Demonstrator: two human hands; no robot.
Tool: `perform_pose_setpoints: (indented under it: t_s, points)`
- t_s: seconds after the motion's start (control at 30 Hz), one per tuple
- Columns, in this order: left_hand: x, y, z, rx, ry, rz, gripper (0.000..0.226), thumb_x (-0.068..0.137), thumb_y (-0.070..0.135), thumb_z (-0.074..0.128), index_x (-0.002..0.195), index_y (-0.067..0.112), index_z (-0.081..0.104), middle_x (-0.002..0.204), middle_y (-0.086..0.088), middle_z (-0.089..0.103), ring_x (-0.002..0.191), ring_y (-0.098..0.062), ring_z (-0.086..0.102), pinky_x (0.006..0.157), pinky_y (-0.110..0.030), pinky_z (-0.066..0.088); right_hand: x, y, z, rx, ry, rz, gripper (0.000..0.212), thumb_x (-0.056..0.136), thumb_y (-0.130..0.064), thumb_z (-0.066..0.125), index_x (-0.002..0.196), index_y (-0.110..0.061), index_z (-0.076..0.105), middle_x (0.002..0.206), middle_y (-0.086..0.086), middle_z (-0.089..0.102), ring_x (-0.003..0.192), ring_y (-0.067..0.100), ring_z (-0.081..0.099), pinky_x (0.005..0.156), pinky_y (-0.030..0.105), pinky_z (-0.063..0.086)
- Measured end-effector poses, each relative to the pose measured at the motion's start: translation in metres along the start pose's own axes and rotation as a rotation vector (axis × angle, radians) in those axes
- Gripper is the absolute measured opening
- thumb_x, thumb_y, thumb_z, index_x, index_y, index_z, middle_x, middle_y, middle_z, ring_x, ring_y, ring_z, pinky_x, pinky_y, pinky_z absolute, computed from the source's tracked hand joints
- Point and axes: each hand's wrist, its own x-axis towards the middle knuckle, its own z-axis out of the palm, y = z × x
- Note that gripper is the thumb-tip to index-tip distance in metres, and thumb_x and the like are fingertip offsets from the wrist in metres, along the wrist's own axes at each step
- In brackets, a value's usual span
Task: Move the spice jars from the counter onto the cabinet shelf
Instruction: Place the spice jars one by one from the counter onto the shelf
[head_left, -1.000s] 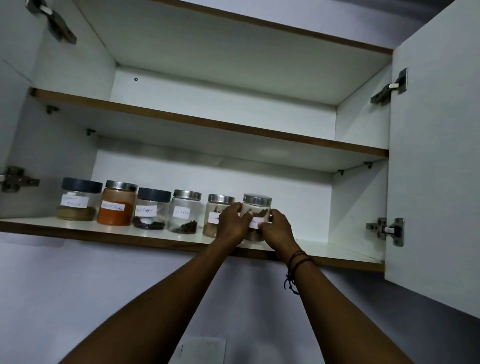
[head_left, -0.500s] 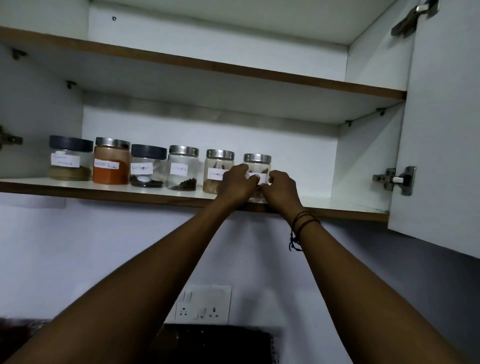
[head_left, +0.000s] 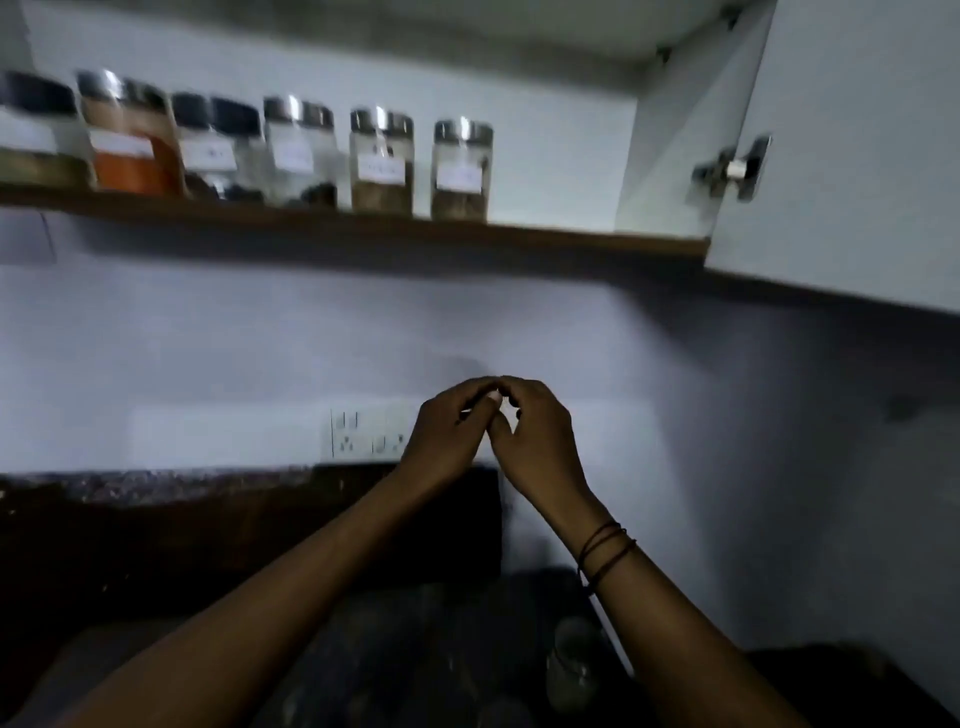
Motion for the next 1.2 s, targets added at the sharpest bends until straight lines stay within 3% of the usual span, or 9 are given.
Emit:
perform_pose_setpoints:
  t_s: [0.17,0.27,0.4,0.57,0.67,0.8,0.93,1.07,1.2]
  points:
    - [-0.117,-0.084,0.050,0.084,-0.221,-0.205,0.027,0.098,0.010,0.050,0.118,0.011,0.069,0.116,-0.004,0.072,0.109,-0.014,0.065,0.098,-0.026,0.047,-0.137,0.067,0.040,-0.070,-0.177,0.243,0.034,0.091,-0.009,0.053,0.124,-0.011,0.063,0.125,0.011,0.062,0.116,0.026,0.057,0.102,0.036,0.045]
    - [-0.195,-0.127,0.077,0.180,-0.398,-0.249,0.024,0.095,0.009,0.051,0.111,0.008,0.069,0.112,-0.009,0.073,0.103,-0.019,0.066,0.089,-0.025,0.045,-0.230,0.105,0.063,-0.115,-0.250,0.366,0.037,0.088,-0.008,0.059,0.125,-0.001,0.060,0.122,0.021,0.061,0.114,0.037,0.057,0.102,0.045,0.043]
    - [-0.262,-0.165,0.099,0.238,-0.558,-0.263,0.020,0.091,0.003,0.053,0.105,0.004,0.067,0.106,-0.017,0.069,0.095,-0.025,0.065,0.089,-0.034,0.050,-0.311,0.144,0.085,-0.333,-0.392,0.405,0.048,0.080,-0.022,0.063,0.127,-0.011,0.055,0.125,0.014,0.054,0.115,0.035,0.053,0.098,0.044,0.044]
    - [-0.281,-0.175,0.109,0.127,-0.614,-0.620,0.060,0.099,0.025,0.050,0.152,0.009,0.026,0.150,-0.011,0.041,0.138,-0.030,0.043,0.113,-0.043,0.040,-0.344,0.176,0.094,-0.414,-0.536,0.559,0.073,0.090,-0.045,0.053,0.153,-0.027,0.020,0.151,0.018,0.029,0.133,0.040,0.035,0.110,0.050,0.035]
    - [-0.279,-0.171,0.115,0.011,-0.528,-0.818,0.069,0.096,0.027,0.056,0.155,0.013,0.021,0.152,-0.012,0.042,0.135,-0.029,0.047,0.112,-0.043,0.042,-0.348,0.184,0.096,-0.368,-0.506,0.584,0.077,0.090,-0.049,0.053,0.153,-0.031,0.014,0.149,0.016,0.035,0.133,0.038,0.038,0.110,0.048,0.036]
    - [-0.277,-0.164,0.122,-0.033,-0.378,-0.835,0.036,0.101,0.025,0.047,0.127,0.002,0.056,0.121,-0.023,0.064,0.108,-0.031,0.063,0.097,-0.051,0.051,-0.340,0.182,0.091,-0.024,-0.218,0.711,0.086,0.075,-0.052,0.075,0.144,-0.024,0.032,0.139,0.003,0.051,0.127,0.020,0.051,0.104,0.039,0.045]
    - [-0.273,-0.161,0.114,-0.120,-0.186,-0.808,0.038,0.102,0.027,0.045,0.082,0.002,0.066,0.078,-0.017,0.067,0.073,-0.024,0.060,0.071,-0.041,0.052,-0.327,0.181,0.078,0.174,-0.049,0.669,0.091,0.065,-0.023,0.090,0.138,-0.011,0.038,0.135,0.008,0.045,0.123,0.016,0.046,0.104,0.031,0.040]
    - [-0.260,-0.166,0.097,-0.141,-0.223,-0.713,0.025,0.095,0.033,0.055,0.082,0.015,0.066,0.081,-0.006,0.069,0.071,-0.016,0.066,0.067,-0.031,0.053,-0.310,0.181,0.051,0.573,-0.082,0.766,0.076,0.074,-0.017,0.078,0.137,-0.024,0.036,0.134,-0.001,0.052,0.117,0.016,0.057,0.093,0.027,0.050]
    - [-0.252,-0.161,0.087,-0.426,-0.300,-0.802,0.025,0.088,0.038,0.061,0.101,0.020,0.071,0.102,-0.006,0.075,0.093,-0.021,0.071,0.081,-0.035,0.057,-0.290,0.179,0.047,0.943,-0.073,0.845,0.050,0.079,-0.015,0.062,0.127,-0.021,0.051,0.118,0.007,0.066,0.103,0.025,0.069,0.079,0.035,0.057]
